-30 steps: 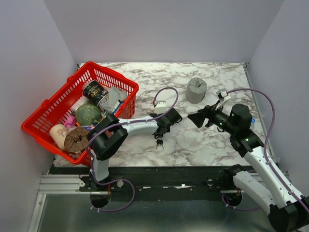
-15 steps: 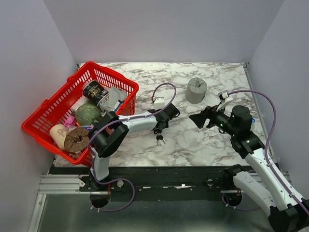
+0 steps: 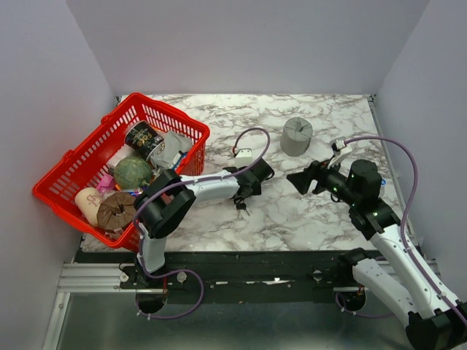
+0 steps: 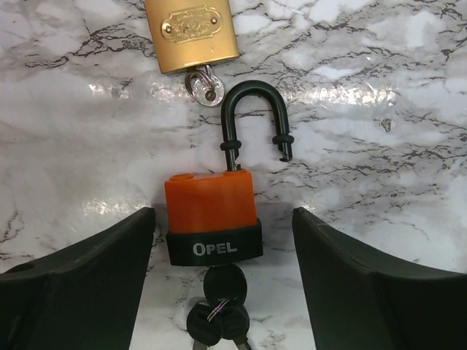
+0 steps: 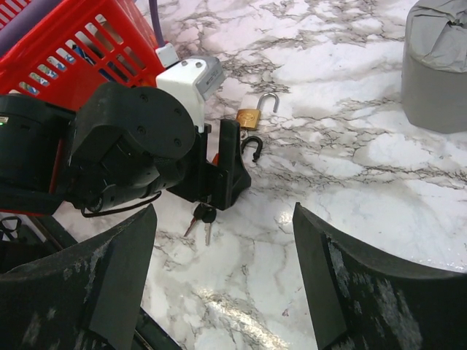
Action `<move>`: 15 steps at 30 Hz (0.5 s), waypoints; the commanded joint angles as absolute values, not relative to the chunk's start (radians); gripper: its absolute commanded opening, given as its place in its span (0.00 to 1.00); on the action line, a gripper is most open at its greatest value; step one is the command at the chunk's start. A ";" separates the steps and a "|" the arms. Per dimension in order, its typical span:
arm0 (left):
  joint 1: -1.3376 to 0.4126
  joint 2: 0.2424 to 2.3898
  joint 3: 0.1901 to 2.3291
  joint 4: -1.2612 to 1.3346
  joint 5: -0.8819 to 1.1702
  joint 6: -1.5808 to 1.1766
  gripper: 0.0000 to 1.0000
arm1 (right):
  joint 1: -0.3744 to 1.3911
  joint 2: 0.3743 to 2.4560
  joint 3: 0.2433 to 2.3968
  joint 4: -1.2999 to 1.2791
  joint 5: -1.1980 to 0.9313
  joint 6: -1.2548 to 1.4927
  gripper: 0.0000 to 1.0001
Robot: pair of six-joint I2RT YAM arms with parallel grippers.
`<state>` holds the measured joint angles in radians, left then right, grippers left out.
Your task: Unlock with the key
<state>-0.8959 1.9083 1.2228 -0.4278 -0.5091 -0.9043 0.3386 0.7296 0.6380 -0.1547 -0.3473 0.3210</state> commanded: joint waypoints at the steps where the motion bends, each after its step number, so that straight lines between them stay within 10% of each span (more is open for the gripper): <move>1: -0.916 1.876 1.232 -0.439 -0.569 -0.884 0.87 | 0.336 0.707 0.627 -0.172 -0.313 0.324 0.84; 15: -0.992 1.609 1.155 -0.183 -0.718 -0.565 0.99 | 0.336 0.684 0.653 -0.202 -0.276 0.350 0.90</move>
<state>-0.9730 1.7172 1.1816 -0.3496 -0.6407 -0.7525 0.3386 0.7094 0.6380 -0.1757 -0.3180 0.3378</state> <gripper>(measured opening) 0.988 0.900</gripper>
